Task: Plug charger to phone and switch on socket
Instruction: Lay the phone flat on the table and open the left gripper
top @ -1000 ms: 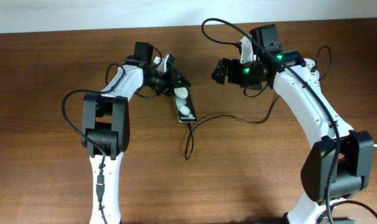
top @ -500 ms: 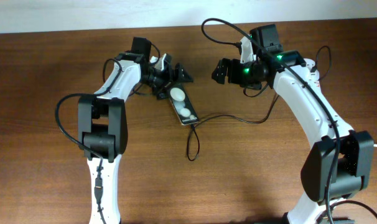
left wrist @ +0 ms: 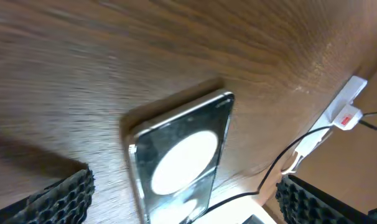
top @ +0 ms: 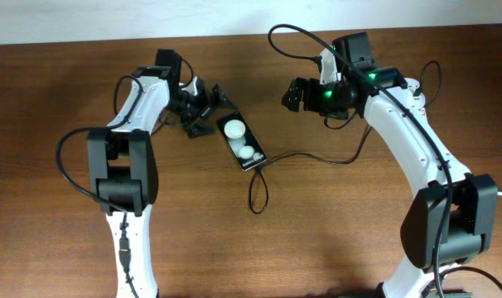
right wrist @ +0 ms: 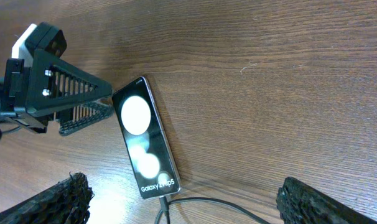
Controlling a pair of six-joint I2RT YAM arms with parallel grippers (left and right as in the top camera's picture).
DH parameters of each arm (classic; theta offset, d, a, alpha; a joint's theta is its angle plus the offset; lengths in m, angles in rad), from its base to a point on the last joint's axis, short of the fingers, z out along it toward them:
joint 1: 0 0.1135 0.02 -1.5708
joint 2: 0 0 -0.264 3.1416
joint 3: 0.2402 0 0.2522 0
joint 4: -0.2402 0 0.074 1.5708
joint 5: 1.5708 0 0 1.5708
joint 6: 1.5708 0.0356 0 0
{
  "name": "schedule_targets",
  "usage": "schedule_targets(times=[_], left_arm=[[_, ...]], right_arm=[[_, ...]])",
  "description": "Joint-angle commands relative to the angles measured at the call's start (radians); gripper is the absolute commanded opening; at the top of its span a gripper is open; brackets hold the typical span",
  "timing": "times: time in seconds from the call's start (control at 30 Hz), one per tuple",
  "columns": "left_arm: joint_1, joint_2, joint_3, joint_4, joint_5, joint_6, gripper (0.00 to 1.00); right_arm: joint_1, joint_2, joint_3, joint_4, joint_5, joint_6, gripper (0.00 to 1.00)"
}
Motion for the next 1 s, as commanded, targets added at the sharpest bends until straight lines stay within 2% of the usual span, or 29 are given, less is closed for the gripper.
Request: schedule_targets(times=[0.0,0.17,0.23,0.33,0.47,0.53,0.63,0.77,0.97], left_arm=[[0.051,0.081,-0.051,-0.043,-0.244,0.005,0.99],[0.112,0.081,-0.046,-0.096,-0.252,0.005,0.99],[0.117,0.07,-0.011,-0.159,-0.335,0.006,0.99],[0.111,-0.026,0.046,-0.209,-0.337,0.114,0.99],[0.006,-0.153,0.046,-0.252,-0.326,0.153,0.99],[-0.028,-0.157,0.046,-0.31,-0.34,0.153,0.99],[-0.077,-0.157,0.046,-0.299,-0.367,0.151,0.99],[-0.093,-0.157,0.046,-0.26,-0.367,0.057,0.99],[-0.196,-0.157,0.046,-0.175,-0.424,-0.041,0.99]], right_arm=[[-0.001,-0.03,0.02,0.0,0.005,-0.007,0.99],[-0.001,-0.03,0.02,0.0,0.005,-0.007,0.99],[-0.001,-0.03,0.02,0.0,0.005,-0.008,0.99],[-0.001,-0.03,0.02,0.001,0.006,-0.007,0.99],[-0.001,-0.03,0.02,0.0,0.006,-0.007,0.99],[-0.001,-0.03,0.02,0.0,0.005,-0.007,0.99],[-0.001,-0.03,0.02,0.0,0.005,-0.007,0.99],[-0.001,-0.03,0.02,0.0,0.005,-0.007,0.99],[-0.001,-0.03,0.02,-0.004,0.005,-0.008,0.99]])
